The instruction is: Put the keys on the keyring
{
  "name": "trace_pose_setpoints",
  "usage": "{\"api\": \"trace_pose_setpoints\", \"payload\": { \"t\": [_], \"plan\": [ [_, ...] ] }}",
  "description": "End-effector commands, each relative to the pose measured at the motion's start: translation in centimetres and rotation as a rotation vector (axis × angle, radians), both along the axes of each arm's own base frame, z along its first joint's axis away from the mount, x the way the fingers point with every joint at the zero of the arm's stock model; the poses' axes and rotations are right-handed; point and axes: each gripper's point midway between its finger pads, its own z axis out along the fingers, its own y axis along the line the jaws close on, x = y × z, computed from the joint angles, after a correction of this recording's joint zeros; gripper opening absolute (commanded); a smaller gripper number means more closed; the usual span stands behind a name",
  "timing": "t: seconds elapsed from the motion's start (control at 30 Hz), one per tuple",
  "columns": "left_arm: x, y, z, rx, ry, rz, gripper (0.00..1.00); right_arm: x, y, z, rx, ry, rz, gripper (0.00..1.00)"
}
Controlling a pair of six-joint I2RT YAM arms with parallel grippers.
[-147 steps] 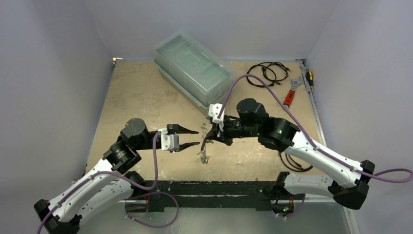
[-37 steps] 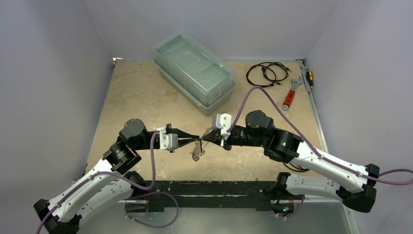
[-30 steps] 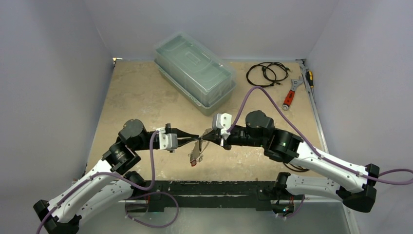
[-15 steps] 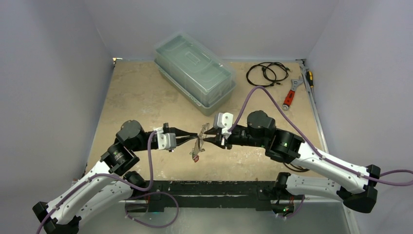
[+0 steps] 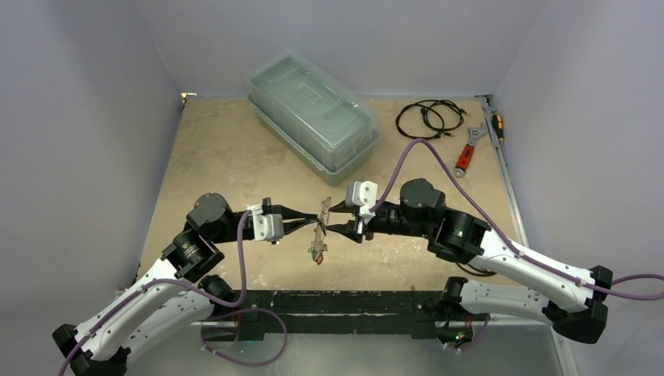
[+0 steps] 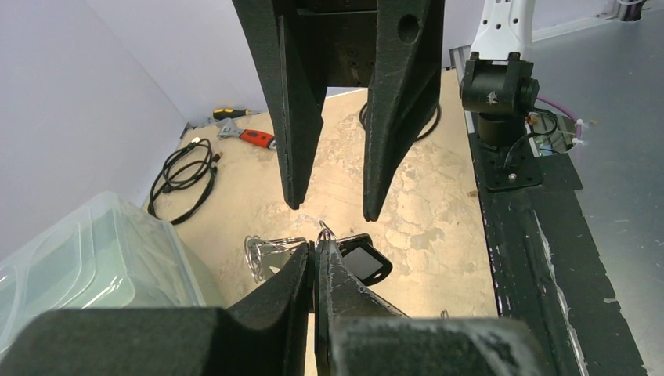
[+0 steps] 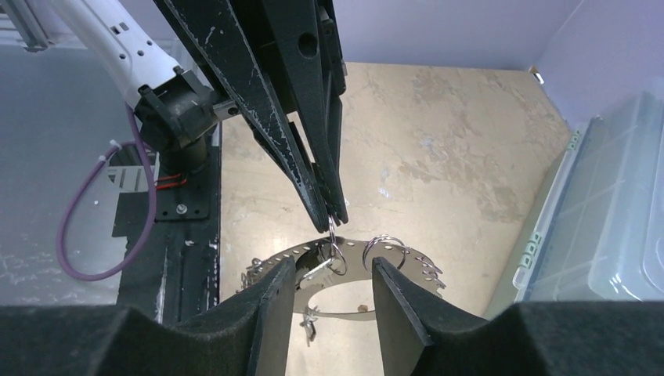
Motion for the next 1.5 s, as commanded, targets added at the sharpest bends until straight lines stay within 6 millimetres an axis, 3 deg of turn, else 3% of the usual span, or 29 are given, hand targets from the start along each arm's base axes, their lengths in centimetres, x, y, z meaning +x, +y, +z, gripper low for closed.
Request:
{"api": "trace_pose_setpoints", "payload": {
  "t": [0.0, 0.4, 0.77, 0.93, 1.03, 1.17, 1.2, 1.33, 1.47],
  "plan": [
    [-0.3, 0.0, 2.4, -0.059, -0.075, -0.016, 0.00, -0.4, 0.7, 1.2, 0.053, -0.016, 0.036, 0.43],
    [-0.5, 0.0, 2.4, -0.059, -0.074, -0.027, 0.00, 0.4, 1.6, 0.4, 0.035, -0.017, 0.023, 0.35],
    [-0.5, 0.0, 2.4, -0.060, -0.077, -0.027, 0.00, 0.7, 1.9, 0.1, 0.026, -0.019, 0.021, 0.14],
    [-0.5, 0.0, 2.5, -0.063, -0.079, -0.027, 0.00, 0.7, 1.9, -0.1, 0.019, -0.017, 0.019, 0.13],
    [-0.5, 0.0, 2.5, -0.063, -0.079, -0.027, 0.00, 0.7, 1.9, -0.4, 0.012, -0.016, 0.020, 0.00],
    [-0.6, 0.0, 2.5, -0.062, -0.079, -0.029, 0.00, 0.9, 1.9, -0.6, -0.001, -0.014, 0.009, 0.00],
    [-0.5, 0.0, 2.5, -0.061, -0.080, -0.028, 0.04, 1.0, 1.8, -0.6, -0.007, -0.014, 0.004, 0.00],
    [-0.5, -0.1, 2.1, -0.050, -0.080, -0.037, 0.36, 1.5, 1.7, -0.8, -0.052, -0.011, -0.018, 0.00],
    [-0.6, -0.2, 1.6, -0.037, -0.071, -0.045, 0.43, 1.5, 1.5, -1.0, -0.081, -0.007, -0.018, 0.00]
  ]
}}
